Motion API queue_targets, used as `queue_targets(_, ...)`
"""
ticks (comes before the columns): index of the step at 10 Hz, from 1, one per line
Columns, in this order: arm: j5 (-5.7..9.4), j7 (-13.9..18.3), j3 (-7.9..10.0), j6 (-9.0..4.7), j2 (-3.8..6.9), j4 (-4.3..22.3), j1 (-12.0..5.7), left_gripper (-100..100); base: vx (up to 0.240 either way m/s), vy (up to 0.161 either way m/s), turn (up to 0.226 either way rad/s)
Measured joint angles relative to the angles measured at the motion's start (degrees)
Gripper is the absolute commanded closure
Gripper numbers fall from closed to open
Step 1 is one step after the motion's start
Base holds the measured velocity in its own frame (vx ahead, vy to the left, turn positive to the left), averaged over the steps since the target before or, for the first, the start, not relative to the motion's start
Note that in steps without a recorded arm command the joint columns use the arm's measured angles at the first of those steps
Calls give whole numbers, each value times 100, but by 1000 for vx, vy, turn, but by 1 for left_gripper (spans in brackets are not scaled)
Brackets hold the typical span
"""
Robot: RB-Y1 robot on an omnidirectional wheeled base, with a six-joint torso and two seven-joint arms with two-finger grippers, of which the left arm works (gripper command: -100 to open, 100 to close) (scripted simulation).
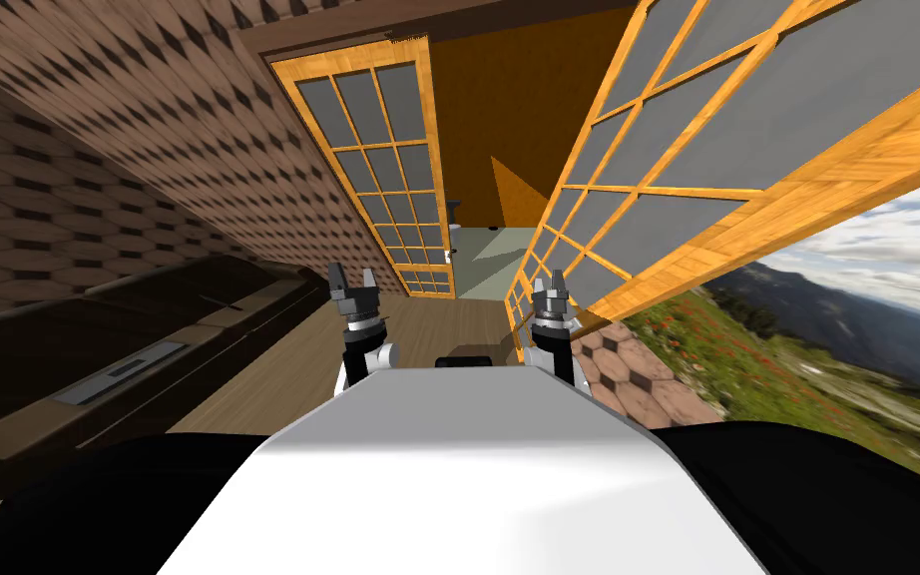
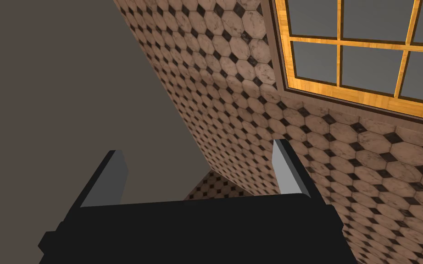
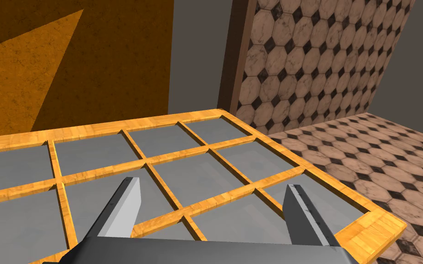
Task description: Pull the door open
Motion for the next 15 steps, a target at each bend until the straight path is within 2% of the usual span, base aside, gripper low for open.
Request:
queue_targets(4, -47, -264, 17, -76, 111, 388, -125, -100, 154, -40, 6)
queue_targets(8, -132, -699, 17, -247, 252, 1029, -308, -100, 159, -30, 6)
queue_targets(10, -170, -907, 7, -344, 312, 1295, -336, -100, 93, -24, 6)
queue_targets(15, -268, -1385, -4, -485, 430, 1937, -526, -100, 94, -22, 4)
